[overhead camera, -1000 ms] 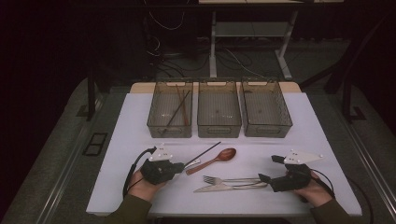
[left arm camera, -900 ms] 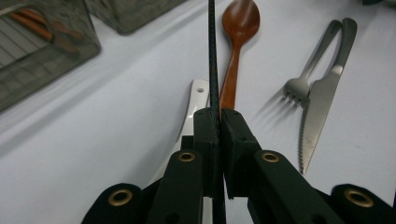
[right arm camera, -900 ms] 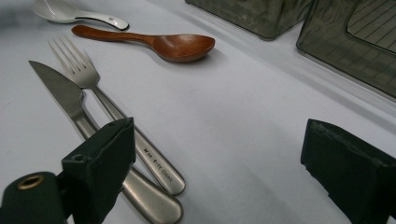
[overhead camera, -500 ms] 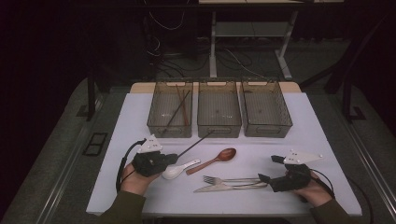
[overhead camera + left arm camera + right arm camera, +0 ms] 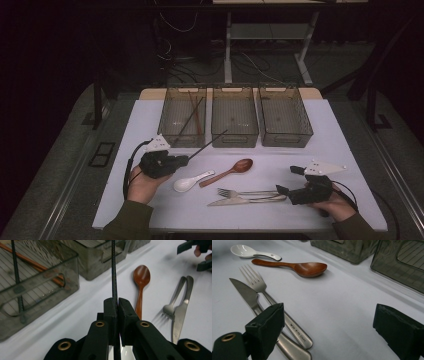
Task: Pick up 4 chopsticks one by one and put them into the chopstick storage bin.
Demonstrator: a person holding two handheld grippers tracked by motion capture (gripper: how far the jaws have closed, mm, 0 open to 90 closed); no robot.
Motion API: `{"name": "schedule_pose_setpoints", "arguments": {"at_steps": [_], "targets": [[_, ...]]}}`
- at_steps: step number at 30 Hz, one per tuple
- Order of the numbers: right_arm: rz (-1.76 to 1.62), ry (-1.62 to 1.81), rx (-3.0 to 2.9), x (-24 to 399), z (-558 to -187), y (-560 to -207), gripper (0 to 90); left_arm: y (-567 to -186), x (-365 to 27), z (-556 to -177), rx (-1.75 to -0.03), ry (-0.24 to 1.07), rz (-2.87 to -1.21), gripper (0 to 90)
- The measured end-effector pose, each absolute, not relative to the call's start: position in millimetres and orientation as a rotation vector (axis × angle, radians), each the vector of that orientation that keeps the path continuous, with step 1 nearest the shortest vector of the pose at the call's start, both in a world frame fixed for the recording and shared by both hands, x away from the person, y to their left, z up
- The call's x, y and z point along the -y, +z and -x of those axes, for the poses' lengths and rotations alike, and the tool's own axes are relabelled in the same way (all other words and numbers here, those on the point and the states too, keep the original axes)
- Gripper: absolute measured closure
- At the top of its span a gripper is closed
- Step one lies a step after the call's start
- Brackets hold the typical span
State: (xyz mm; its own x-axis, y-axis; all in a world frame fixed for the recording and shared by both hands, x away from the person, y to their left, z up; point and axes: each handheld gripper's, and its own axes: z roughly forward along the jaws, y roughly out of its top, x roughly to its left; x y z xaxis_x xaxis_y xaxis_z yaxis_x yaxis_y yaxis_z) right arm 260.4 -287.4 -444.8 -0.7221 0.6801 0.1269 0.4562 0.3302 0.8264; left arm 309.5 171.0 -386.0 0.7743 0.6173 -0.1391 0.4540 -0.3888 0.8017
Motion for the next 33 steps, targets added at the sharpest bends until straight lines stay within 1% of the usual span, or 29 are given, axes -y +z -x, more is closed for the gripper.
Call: {"name": "schedule_pose_setpoints", "arguments": {"at_steps": [16,23,33], "targets": [[-1.062,1.307,-2.345,290.6,-263.2,-444.7,10.1,-361.1,-172.4,-352.4,-0.839,0.289,-2.039,84.5],[-1.062,1.298,-2.346,290.1,-263.0,-445.0,10.1,-356.5,-171.4,-375.1,-0.868,0.322,-2.067,84.6],[-1.057,1.301,-2.342,290.7,-263.2,-444.9,10.1,-352.8,-172.7,-408.4,-0.958,0.369,-2.041,84.6]]}}
